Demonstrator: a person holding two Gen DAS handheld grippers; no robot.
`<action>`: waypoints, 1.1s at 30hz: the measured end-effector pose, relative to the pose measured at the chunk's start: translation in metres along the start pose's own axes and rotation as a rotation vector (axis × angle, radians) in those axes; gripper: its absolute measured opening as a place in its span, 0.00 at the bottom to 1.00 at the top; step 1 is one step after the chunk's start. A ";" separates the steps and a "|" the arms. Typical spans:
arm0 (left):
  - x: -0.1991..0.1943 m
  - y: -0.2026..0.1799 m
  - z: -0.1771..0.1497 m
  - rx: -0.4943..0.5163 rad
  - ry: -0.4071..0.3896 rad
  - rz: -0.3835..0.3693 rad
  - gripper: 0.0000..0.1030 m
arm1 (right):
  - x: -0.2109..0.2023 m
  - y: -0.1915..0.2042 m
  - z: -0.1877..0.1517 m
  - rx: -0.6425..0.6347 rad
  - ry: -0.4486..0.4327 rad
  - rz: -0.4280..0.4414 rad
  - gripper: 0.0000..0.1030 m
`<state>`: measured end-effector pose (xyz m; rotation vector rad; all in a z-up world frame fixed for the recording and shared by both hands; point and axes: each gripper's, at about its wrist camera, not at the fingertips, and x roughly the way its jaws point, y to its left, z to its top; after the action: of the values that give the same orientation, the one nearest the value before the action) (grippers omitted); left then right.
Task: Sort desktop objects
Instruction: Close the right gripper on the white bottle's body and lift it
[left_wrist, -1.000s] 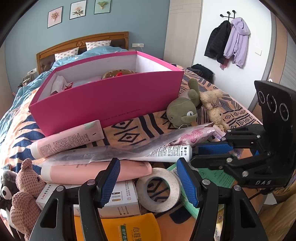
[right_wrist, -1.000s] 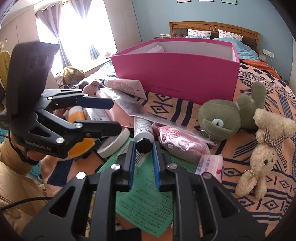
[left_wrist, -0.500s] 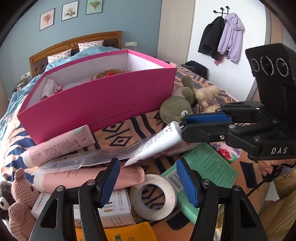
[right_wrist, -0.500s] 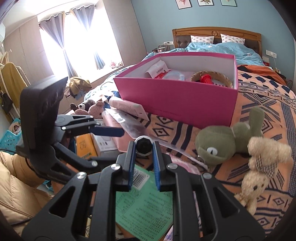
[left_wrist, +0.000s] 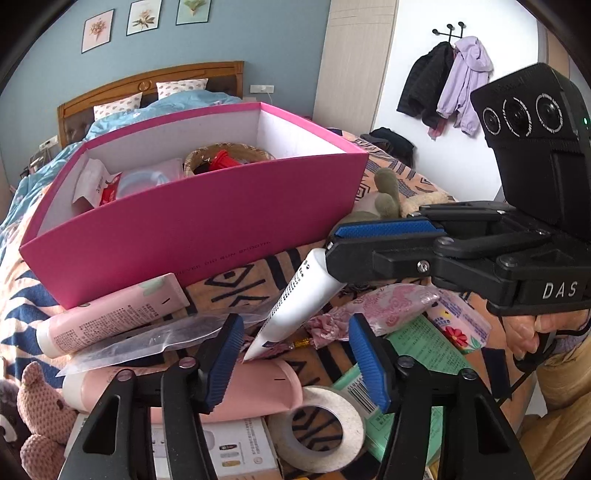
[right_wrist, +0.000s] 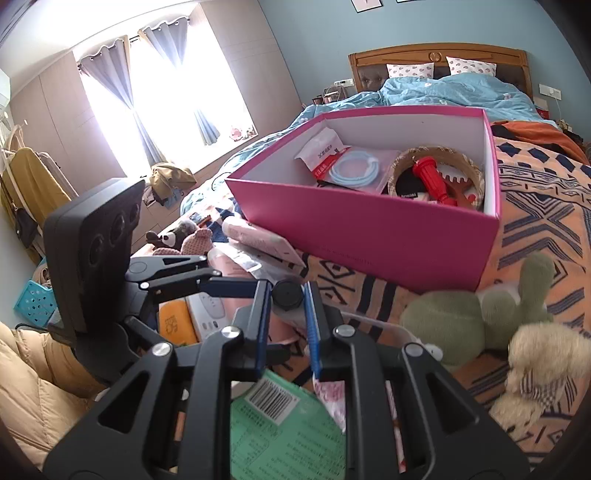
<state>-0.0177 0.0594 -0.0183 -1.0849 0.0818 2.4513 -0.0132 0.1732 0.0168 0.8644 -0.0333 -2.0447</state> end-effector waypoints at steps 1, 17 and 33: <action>0.001 0.002 0.000 -0.006 0.009 -0.006 0.51 | 0.001 -0.001 0.002 0.001 0.000 0.002 0.20; 0.021 0.023 0.001 -0.124 0.073 -0.079 0.35 | 0.033 -0.014 0.020 0.060 0.013 0.020 0.22; 0.026 0.038 0.004 -0.187 0.068 -0.111 0.35 | 0.001 -0.010 -0.006 0.107 -0.041 -0.027 0.48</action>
<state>-0.0520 0.0363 -0.0388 -1.2178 -0.1853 2.3594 -0.0178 0.1804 0.0084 0.8937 -0.1556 -2.1015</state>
